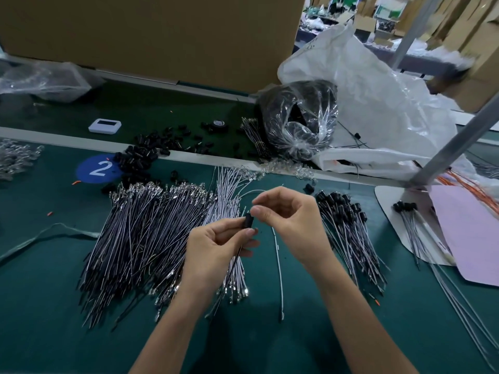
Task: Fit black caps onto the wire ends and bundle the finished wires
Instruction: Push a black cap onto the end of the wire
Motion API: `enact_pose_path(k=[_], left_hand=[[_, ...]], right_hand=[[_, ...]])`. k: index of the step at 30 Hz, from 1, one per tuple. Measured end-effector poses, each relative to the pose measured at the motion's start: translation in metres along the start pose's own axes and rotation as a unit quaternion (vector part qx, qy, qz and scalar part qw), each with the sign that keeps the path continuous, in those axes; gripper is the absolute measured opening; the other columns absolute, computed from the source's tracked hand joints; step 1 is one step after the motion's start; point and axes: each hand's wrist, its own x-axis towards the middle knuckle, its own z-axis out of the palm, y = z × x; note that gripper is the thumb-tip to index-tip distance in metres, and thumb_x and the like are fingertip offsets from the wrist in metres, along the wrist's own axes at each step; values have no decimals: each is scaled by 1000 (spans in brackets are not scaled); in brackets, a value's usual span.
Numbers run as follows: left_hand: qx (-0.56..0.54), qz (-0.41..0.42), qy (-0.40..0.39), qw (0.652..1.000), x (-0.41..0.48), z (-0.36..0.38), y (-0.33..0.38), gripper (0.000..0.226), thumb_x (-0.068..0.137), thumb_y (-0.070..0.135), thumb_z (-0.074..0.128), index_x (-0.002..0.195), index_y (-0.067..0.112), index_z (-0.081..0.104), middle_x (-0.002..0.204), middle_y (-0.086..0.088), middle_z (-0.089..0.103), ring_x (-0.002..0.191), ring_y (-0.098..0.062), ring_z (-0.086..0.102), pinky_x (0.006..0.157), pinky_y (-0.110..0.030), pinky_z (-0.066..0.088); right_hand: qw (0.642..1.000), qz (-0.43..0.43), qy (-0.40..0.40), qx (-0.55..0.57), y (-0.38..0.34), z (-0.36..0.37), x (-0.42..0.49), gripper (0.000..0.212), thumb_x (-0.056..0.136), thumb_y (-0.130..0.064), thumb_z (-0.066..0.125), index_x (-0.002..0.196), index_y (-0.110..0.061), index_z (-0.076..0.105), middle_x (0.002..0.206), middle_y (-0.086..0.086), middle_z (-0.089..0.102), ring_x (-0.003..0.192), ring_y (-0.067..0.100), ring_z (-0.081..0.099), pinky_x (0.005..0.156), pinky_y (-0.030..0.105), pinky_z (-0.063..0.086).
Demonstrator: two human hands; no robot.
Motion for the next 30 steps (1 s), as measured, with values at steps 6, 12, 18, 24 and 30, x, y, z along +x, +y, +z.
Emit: enact_pose_path(k=[6, 12, 18, 24, 30], left_hand=[[46, 35, -21, 998, 1, -4, 5, 21, 78, -2, 73, 95, 12, 73, 74, -13, 74, 57, -21, 69, 56, -27, 57], [85, 44, -49, 994, 0, -6, 10, 24, 80, -7, 71, 95, 11, 73, 73, -11, 74, 55, -20, 68, 54, -27, 56], [74, 33, -87, 993, -1, -4, 18, 22, 72, 7, 75, 94, 11, 74, 75, -15, 74, 58, -23, 70, 57, -30, 59], [36, 16, -70, 997, 0, -5, 13, 25, 71, 13, 70, 95, 7, 73, 75, -16, 74, 63, -25, 72, 58, -28, 59], [93, 37, -83, 992, 1, -11, 11, 20, 80, -3, 70, 94, 10, 75, 75, -12, 75, 67, -26, 73, 60, -27, 59]], right_hand=[[1000, -15, 7, -25, -1, -4, -1, 17, 79, -4, 77, 79, -20, 72, 70, -8, 72, 67, 5, 66, 66, 18, 51], [1000, 1, -8, -22, 3, -8, 2, 17, 79, -6, 78, 78, -22, 72, 70, -6, 72, 66, 5, 65, 64, 18, 49], [1000, -2, -23, -8, 2, -16, 3, 16, 75, -8, 81, 73, -22, 73, 70, 1, 72, 67, 14, 66, 66, 27, 53], [999, 11, -49, 9, 3, -17, -1, 14, 77, -5, 78, 74, -17, 73, 65, -3, 70, 61, 7, 61, 61, 18, 47], [996, 22, -83, -19, 5, -23, -1, 16, 81, 4, 73, 78, -12, 73, 62, -3, 68, 57, 7, 60, 59, 17, 47]])
